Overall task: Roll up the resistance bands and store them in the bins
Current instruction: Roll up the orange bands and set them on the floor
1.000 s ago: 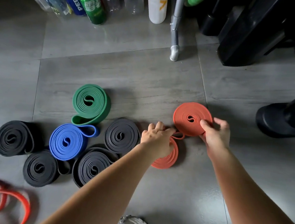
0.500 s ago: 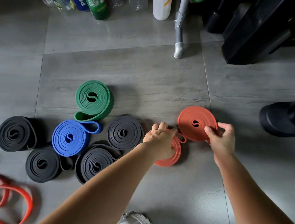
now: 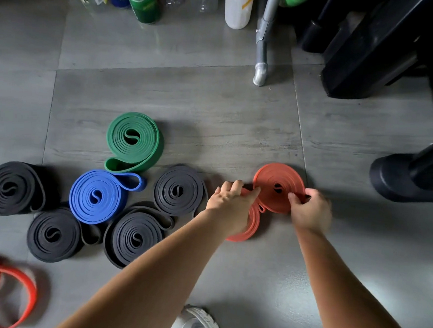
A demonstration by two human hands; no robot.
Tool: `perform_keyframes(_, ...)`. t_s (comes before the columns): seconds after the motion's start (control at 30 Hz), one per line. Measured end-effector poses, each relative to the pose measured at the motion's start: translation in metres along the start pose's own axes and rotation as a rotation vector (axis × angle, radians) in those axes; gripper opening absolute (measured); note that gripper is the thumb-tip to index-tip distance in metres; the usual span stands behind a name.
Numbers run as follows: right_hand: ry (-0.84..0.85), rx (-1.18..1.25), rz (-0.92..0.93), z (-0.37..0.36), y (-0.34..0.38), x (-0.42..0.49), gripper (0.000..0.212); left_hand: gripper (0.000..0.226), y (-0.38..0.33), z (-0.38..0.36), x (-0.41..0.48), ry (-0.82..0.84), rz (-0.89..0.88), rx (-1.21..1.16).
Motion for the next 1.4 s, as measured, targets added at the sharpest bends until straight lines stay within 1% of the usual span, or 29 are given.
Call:
perform_keyframes(0.07, -0.006, 0.056, -0.024, 0.002, -0.001, -0.001, 0.052, 0.066, 0.007, 0.009, -0.010, -0.075, -0.021, -0.111)
perform_keyframes(0.13, -0.042, 0.015, -0.013, 0.007, -0.001, -0.004, 0.054, 0.057, 0.022, 0.021, -0.028, -0.197, -0.063, -0.180)
perform_keyframes(0.23, -0.128, -0.148, 0.067, 0.013, 0.010, -0.022, 0.056, 0.044, 0.058, 0.031, -0.064, -0.332, -0.085, -0.235)
perform_keyframes(0.3, -0.121, -0.162, 0.158, 0.005, 0.030, -0.046, 0.060, 0.040, 0.090, 0.028, -0.093, -0.361, -0.034, -0.254)
perform_keyframes(0.43, 0.029, -0.110, 0.449, -0.039, 0.087, -0.128, 0.055, 0.038, 0.156, 0.005, -0.169, -0.432, 0.194, -0.353)
perform_keyframes(0.47, 0.094, -0.084, 0.524, -0.053, 0.101, -0.154, 0.053, 0.037, 0.171, -0.004, -0.191, -0.451, 0.264, -0.378)
perform_keyframes(0.53, 0.283, -0.040, 0.657, -0.085, 0.124, -0.209, 0.049, 0.039, 0.198, -0.032, -0.235, -0.458, 0.421, -0.419)
perform_keyframes(0.6, 0.503, -0.045, 0.769, -0.115, 0.134, -0.262, 0.046, 0.039, 0.219, -0.064, -0.278, -0.447, 0.571, -0.451)
perform_keyframes(0.63, 0.624, -0.062, 0.812, -0.129, 0.135, -0.287, 0.045, 0.037, 0.225, -0.080, -0.295, -0.432, 0.608, -0.455)
perform_keyframes(0.67, 0.742, -0.100, 0.857, -0.142, 0.132, -0.310, 0.045, 0.036, 0.227, -0.096, -0.310, -0.392, 0.611, -0.449)
perform_keyframes(0.73, 0.922, -0.275, 0.963, -0.166, 0.119, -0.345, 0.043, 0.046, 0.224, -0.132, -0.327, -0.213, 0.551, -0.354)
perform_keyframes(0.77, 0.971, -0.386, 1.014, -0.175, 0.111, -0.356, 0.042, 0.051, 0.222, -0.147, -0.333, -0.107, 0.518, -0.268)
perform_keyframes(0.8, 1.003, -0.474, 1.039, -0.182, 0.105, -0.364, 0.041, 0.051, 0.222, -0.160, -0.339, -0.026, 0.504, -0.198)
perform_keyframes(0.83, 1.033, -0.529, 1.020, -0.187, 0.099, -0.367, 0.041, 0.043, 0.225, -0.168, -0.343, 0.031, 0.517, -0.164)
perform_keyframes(0.9, 1.069, -0.559, 0.923, -0.192, 0.092, -0.368, 0.041, 0.029, 0.234, -0.173, -0.347, 0.093, 0.570, -0.151)
perform_keyframes(0.97, 1.080, -0.600, 0.879, -0.193, 0.092, -0.370, 0.044, 0.026, 0.238, -0.167, -0.343, 0.081, 0.567, -0.239)
perform_keyframes(1.0, 1.091, -0.596, 0.859, -0.194, 0.093, -0.372, 0.049, 0.024, 0.239, -0.156, -0.340, 0.026, 0.555, -0.307)
perform_keyframes(1.07, 1.160, -0.540, 0.776, -0.190, 0.101, -0.380, 0.059, 0.022, 0.239, -0.120, -0.333, -0.143, 0.513, -0.421)
perform_keyframes(1.1, 1.195, -0.499, 0.720, -0.187, 0.108, -0.385, 0.056, 0.022, 0.236, -0.098, -0.331, -0.229, 0.475, -0.457)
perform_keyframes(1.13, 1.219, -0.414, 0.678, -0.184, 0.116, -0.388, 0.043, 0.021, 0.231, -0.076, -0.330, -0.302, 0.433, -0.474)
perform_keyframes(1.17, 1.194, -0.360, 0.679, -0.177, 0.131, -0.391, 0.023, 0.020, 0.226, -0.055, -0.332, -0.366, 0.402, -0.487)
perform_keyframes(1.2, 1.168, -0.314, 0.680, -0.167, 0.147, -0.393, 0.008, 0.019, 0.221, -0.035, -0.337, -0.433, 0.382, -0.509)
perform_keyframes(1.23, 1.132, -0.284, 0.692, -0.155, 0.164, -0.395, 0.015, 0.017, 0.217, -0.015, -0.345, -0.512, 0.365, -0.541)
perform_keyframes(1.27, 1.115, -0.196, 0.673, -0.140, 0.181, -0.397, 0.025, 0.014, 0.215, 0.004, -0.354, -0.600, 0.344, -0.576)
perform_keyframes(1.3, 1.057, -0.113, 0.658, -0.124, 0.199, -0.394, 0.031, 0.012, 0.212, 0.022, -0.365, -0.676, 0.329, -0.612)
perform_keyframes(1.33, 1.032, -0.031, 0.653, -0.105, 0.216, -0.392, 0.033, 0.011, 0.211, 0.038, -0.378, -0.732, 0.323, -0.646)
perform_keyframes(1.4, 1.032, 0.089, 0.680, -0.067, 0.250, -0.405, 0.028, 0.012, 0.205, 0.068, -0.405, -0.814, 0.299, -0.688)
Point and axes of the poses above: each hand's wrist, its own x-axis towards the middle knuckle, its own z-axis out of the back of the hand, y = z × x, the point moved 8 cm from there along x, towards the middle knuckle, and after that the axes turned 3 degrees about x, right-handed, at the moved point
